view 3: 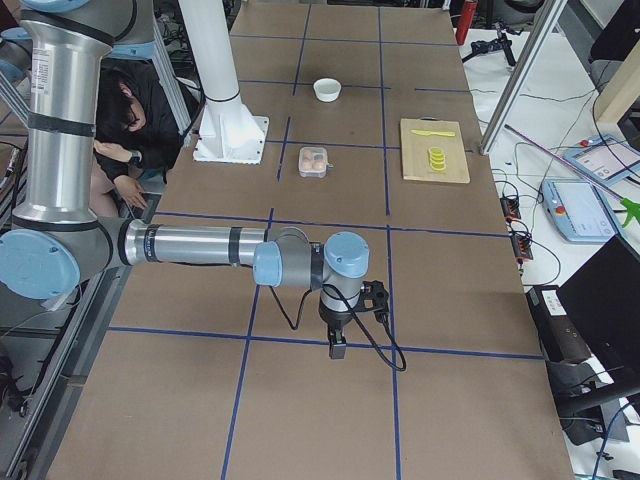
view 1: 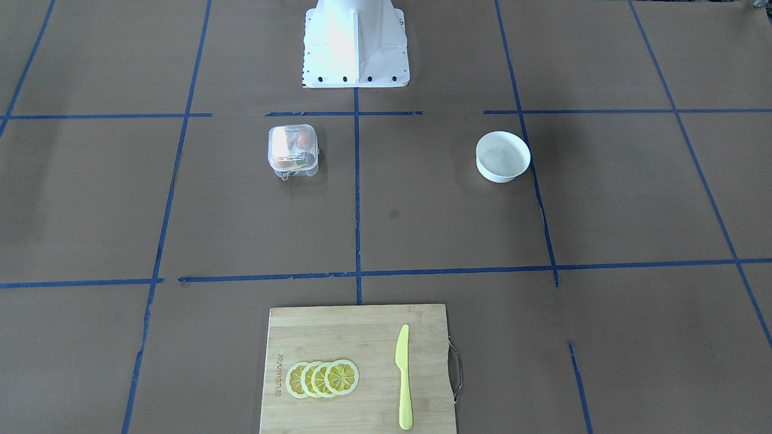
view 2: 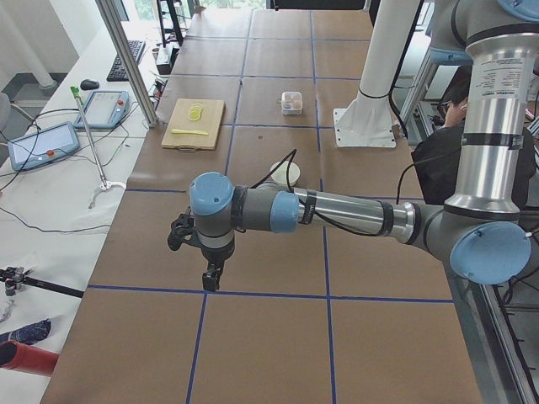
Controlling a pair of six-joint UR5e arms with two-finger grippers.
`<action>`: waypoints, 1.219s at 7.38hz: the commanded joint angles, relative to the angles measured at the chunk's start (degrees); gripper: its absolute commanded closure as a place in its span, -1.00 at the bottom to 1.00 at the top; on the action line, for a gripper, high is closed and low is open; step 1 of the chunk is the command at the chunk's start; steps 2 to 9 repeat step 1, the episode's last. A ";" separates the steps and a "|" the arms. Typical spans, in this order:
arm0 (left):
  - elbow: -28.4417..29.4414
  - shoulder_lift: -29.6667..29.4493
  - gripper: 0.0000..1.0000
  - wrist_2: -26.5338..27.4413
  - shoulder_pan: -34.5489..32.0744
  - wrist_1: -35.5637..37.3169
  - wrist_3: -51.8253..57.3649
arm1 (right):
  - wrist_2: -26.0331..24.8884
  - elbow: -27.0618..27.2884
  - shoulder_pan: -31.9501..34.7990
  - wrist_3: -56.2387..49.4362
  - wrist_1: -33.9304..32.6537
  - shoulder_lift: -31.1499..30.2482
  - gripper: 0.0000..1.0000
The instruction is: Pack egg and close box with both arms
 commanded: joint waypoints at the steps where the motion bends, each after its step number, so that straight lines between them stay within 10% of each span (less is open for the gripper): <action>1: 0.00 -0.11 -1.00 0.00 0.00 -0.01 0.00 | -0.09 -0.17 0.00 0.00 0.70 0.00 -1.00; 9: 0.00 -0.11 -1.00 0.00 0.00 -0.01 0.00 | -0.09 -0.17 0.00 0.00 0.70 0.00 -1.00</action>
